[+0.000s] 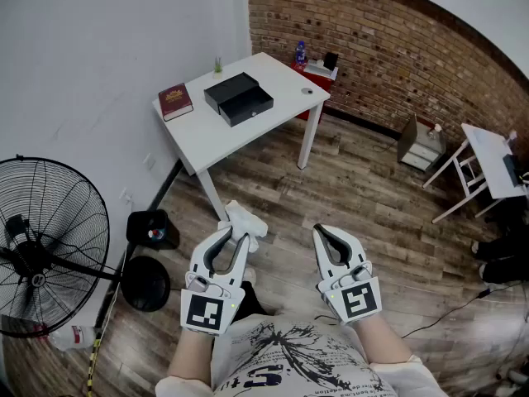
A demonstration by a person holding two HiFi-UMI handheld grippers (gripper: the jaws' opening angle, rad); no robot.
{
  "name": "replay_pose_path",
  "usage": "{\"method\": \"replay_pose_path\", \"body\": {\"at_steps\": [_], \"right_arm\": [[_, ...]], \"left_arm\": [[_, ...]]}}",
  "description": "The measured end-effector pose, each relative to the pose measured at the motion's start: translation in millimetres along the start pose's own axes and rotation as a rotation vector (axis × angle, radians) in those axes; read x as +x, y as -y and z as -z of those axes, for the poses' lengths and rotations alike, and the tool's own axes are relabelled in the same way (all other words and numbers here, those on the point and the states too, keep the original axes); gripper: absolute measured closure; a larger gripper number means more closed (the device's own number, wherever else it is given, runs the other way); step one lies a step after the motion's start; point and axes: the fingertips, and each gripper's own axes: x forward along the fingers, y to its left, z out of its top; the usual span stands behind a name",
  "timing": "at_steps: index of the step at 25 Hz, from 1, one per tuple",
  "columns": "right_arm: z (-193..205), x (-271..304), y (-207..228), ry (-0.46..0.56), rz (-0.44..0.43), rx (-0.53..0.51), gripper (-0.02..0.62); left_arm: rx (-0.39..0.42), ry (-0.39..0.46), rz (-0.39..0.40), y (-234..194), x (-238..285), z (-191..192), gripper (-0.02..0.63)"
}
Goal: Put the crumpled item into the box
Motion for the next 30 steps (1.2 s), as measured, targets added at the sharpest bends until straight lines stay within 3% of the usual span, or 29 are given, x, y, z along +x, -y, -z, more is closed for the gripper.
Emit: {"method": "replay_pose_path", "body": {"at_steps": [12,21,27,30], "right_arm": [[10,-4,9,-0.006,0.009,0.002,0.581],[40,27,60,-0.062,0.041,0.03,0.581],[83,131,94,-0.202,0.053,0.008,0.581],[85,200,119,-0.188,0.054,0.002,0.581]], "left_arm": [[-0.032,-0.002,0.013,5,7,7,0.509],[-0.036,-0.026,0.01,-7,64,17,0.509],[-0.052,-0.047,0.03,-91,147,48,0.509],[-0.053,-0.043,0.036,-141,202,50,0.509]]}}
